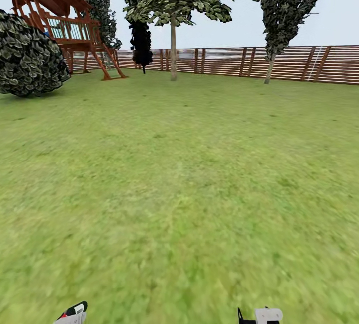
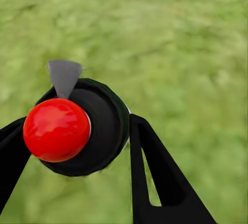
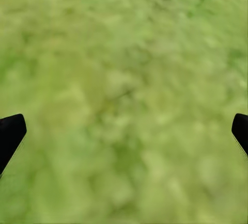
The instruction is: In the garden, pick up the pesticide atomizer on the floor and spray pesticide onto both trees until each tree trunk is fully covered.
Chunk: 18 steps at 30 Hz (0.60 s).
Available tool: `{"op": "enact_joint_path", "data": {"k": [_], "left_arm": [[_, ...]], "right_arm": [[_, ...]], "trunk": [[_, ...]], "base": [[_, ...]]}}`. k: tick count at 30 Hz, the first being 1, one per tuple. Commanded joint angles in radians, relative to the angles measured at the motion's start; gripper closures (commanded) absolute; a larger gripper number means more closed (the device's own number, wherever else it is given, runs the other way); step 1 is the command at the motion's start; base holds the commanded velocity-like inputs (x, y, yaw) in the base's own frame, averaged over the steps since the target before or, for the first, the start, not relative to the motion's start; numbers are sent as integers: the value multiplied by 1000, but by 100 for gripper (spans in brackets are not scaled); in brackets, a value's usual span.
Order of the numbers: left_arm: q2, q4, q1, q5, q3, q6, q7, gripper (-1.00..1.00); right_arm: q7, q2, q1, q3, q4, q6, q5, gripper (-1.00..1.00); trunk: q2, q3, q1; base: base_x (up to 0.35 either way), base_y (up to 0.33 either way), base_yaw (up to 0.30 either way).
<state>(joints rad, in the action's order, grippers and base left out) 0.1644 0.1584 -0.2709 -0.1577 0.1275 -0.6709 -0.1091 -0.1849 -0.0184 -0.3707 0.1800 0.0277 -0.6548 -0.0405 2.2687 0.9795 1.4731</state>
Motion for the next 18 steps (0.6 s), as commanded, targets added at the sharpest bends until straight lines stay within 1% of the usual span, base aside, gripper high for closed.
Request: {"op": "enact_joint_path", "data": {"k": [1, 18], "left_arm": [[0, -1, -1, -9, 4, -2, -11, 100], [0, -2, -1, -9, 4, -1, -11, 100]], "right_arm": [[-5, 0, 0, 9, -1, -2, -4, -100], [-5, 0, 0, 9, 0, -2, -4, -100]], "trunk": [[0, 1, 0], [0, 1, 0]], "base": [[339, 0, 0], [339, 0, 0]]}}
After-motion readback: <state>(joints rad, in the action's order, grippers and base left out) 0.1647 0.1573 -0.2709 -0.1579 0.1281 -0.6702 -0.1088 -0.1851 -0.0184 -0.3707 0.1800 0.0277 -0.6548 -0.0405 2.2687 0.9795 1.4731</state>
